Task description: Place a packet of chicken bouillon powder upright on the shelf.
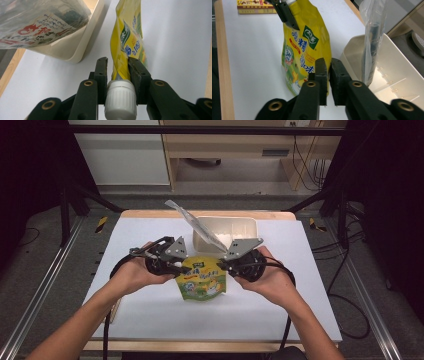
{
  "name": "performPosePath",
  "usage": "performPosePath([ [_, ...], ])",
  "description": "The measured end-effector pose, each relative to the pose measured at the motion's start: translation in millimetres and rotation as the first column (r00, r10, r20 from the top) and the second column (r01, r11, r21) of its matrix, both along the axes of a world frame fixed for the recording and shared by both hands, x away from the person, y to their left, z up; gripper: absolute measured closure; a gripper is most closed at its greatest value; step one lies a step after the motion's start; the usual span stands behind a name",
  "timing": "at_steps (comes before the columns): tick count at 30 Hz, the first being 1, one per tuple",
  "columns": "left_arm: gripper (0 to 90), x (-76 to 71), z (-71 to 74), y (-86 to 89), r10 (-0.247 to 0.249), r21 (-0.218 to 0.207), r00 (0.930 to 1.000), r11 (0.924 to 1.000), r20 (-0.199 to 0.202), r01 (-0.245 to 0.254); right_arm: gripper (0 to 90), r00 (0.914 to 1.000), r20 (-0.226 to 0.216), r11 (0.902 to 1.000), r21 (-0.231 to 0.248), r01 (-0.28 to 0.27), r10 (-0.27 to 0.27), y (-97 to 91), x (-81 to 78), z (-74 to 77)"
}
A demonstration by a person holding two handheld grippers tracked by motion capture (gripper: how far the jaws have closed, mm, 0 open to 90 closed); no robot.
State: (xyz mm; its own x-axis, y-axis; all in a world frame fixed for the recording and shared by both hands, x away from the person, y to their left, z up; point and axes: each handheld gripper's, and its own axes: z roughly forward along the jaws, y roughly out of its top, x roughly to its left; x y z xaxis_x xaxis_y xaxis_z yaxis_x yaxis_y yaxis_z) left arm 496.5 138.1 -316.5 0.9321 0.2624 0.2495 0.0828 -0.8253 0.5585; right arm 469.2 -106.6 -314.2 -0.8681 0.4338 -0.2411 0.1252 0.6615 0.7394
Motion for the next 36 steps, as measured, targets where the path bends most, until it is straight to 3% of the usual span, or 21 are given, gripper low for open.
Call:
performPosePath([
  [3,69.9,-0.8,0.2,-1.6,-0.007,-0.001,1.0000,1.0000,0.001,0.007,77.5,0.9999,-0.005,0.9999,-0.012,-0.012,0.012,-1.0,0.9,-0.6],
  [9,69.9,-2.8,0.3,-5.0,-0.018,0.001,0.9998,0.9998,0.004,0.018,52.4,0.9995,0.021,0.9958,-0.089,-0.022,0.023,1.9,5.6,1.6],
  [15,69.9,-4.8,0.3,-8.3,-0.021,0.002,0.9998,0.9998,0.004,0.021,43.4,0.9992,0.004,0.9876,-0.152,-0.039,0.040,11.4,11.1,7.7],
  [18,69.9,-5.2,0.6,-9.6,-0.026,0.006,0.9996,0.9996,0.005,0.026,37.7,0.9987,-0.042,0.9833,-0.178,-0.035,0.028,17.1,15.8,9.3],
  [19,69.9,-5.4,0.6,-10.0,-0.027,0.006,0.9996,0.9996,0.005,0.027,35.6,0.9971,-0.062,0.9799,-0.192,-0.056,0.045,18.7,17.6,9.3],
  [21,69.9,-5.6,0.9,-10.7,-0.029,0.008,0.9996,0.9996,0.004,0.029,38.2,0.9951,-0.085,0.9759,-0.208,-0.066,0.050,22.2,19.9,9.0],
  [27,69.8,-7.0,0.5,-11.8,-0.028,0.005,0.9996,0.9996,0.007,0.028,61.1,0.9914,-0.114,0.9633,-0.253,-0.091,0.064,30.4,22.4,6.2],
  [34,69.7,-7.4,0.4,-11.4,-0.033,0.005,0.9994,0.9994,0.004,0.033,85.6,0.9864,-0.155,0.9583,-0.270,-0.094,0.053,32.7,25.6,-0.1],
  [36,69.5,-7.6,0.2,-10.6,-0.027,0.002,0.9996,0.9996,0.004,0.027,89.4,0.9853,-0.164,0.9630,-0.255,-0.089,0.047,31.8,26.5,0.2],
])
